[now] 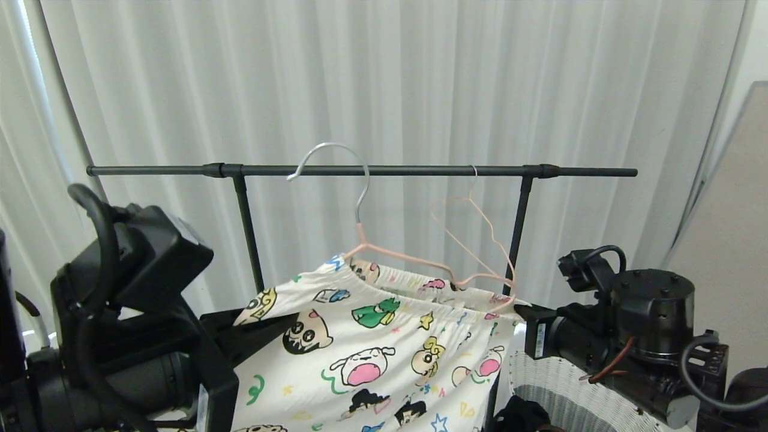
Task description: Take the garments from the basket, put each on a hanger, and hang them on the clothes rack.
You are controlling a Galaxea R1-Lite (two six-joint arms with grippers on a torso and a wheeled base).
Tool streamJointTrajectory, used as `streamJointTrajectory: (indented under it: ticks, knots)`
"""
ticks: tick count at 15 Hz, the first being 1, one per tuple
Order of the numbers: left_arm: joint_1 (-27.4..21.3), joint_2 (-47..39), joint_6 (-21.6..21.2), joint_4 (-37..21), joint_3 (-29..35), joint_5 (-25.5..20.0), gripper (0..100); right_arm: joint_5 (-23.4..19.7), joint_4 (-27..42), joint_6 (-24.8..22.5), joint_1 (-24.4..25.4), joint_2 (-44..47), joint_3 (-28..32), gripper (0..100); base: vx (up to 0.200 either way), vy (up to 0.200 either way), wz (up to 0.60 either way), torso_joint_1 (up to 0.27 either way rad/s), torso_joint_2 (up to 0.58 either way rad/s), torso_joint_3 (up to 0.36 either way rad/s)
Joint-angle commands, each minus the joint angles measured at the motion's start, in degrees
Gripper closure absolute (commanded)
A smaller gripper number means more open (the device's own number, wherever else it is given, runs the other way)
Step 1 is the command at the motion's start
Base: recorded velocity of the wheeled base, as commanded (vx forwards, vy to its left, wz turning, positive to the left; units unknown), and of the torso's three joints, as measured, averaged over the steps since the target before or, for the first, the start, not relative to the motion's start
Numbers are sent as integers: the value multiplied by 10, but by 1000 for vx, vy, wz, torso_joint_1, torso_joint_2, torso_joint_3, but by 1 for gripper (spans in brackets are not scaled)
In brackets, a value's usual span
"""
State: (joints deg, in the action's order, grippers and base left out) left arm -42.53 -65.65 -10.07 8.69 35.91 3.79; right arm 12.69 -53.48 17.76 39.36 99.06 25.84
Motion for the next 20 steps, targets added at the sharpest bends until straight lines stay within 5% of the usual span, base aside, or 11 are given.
streamJointTrajectory:
  ticks: [1, 5, 7, 8, 14, 20]
  knots:
    - [4, 26, -16, -2, -61, 2, 100, -6, 0, -7, -24, -17, -1, 100, 0, 0, 0, 0, 0, 0]
    - [7, -10, -25, -1, -112, 1, 100, -18, 9, -31, -21, -33, 0, 100, 0, 0, 0, 0, 0, 0]
    - [9, -44, -23, 3, -109, 7, 100, -45, 76, -60, -17, -80, 3, 100, 0, 0, 0, 0, 0, 0]
    - [10, -56, -21, 14, -106, 16, 100, -66, 123, -70, -10, -113, 11, 0, 0, 0, 0, 0, 0, 0]
    - [5, -89, 0, 106, -114, 23, 100, -191, 364, -135, 35, -284, 61, 0, 0, 0, 0, 0, 0, 0]
    - [-60, -85, 1, 161, -128, 19, 100, -277, 422, -271, 54, -248, 102, 0, 0, 0, 0, 0, 0, 0]
